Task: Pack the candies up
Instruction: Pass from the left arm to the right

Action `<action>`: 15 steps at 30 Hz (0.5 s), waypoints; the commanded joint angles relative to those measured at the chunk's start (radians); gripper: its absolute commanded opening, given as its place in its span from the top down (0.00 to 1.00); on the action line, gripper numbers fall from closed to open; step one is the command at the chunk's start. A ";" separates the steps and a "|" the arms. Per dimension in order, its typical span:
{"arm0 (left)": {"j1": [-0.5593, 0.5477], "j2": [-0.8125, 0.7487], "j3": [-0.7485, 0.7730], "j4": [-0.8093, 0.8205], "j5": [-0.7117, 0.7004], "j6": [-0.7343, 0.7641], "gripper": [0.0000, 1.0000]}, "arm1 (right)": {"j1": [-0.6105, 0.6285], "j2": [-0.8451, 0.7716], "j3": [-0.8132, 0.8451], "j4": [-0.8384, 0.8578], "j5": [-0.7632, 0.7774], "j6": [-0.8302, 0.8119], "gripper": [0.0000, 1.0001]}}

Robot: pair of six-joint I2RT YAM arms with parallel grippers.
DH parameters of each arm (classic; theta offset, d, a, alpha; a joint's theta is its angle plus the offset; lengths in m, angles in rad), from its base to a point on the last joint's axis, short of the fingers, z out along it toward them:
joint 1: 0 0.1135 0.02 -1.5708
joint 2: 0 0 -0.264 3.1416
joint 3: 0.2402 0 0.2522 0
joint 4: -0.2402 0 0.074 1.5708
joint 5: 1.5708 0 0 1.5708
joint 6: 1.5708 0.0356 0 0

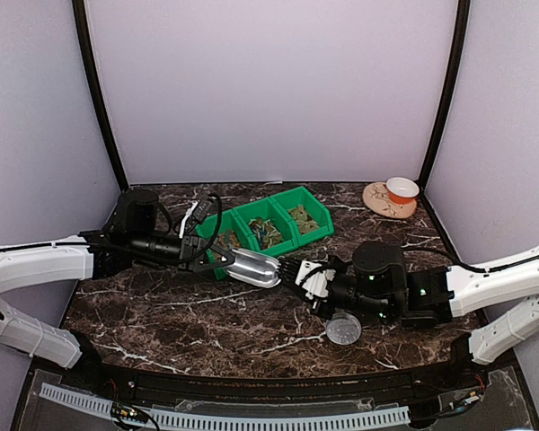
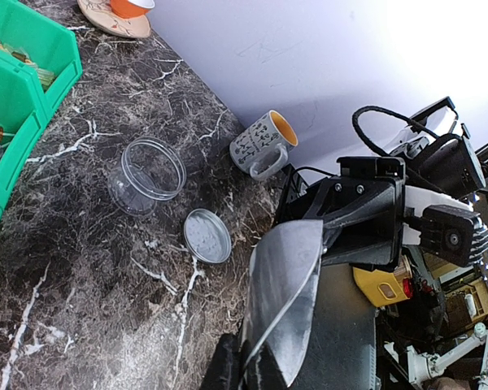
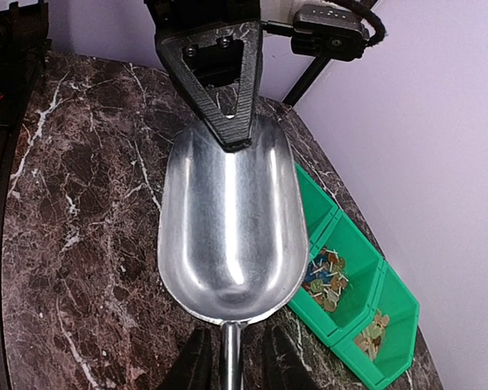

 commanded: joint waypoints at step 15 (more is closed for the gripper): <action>-0.005 -0.021 0.001 0.053 0.021 -0.015 1.00 | 0.002 0.027 0.043 0.079 -0.029 0.011 0.97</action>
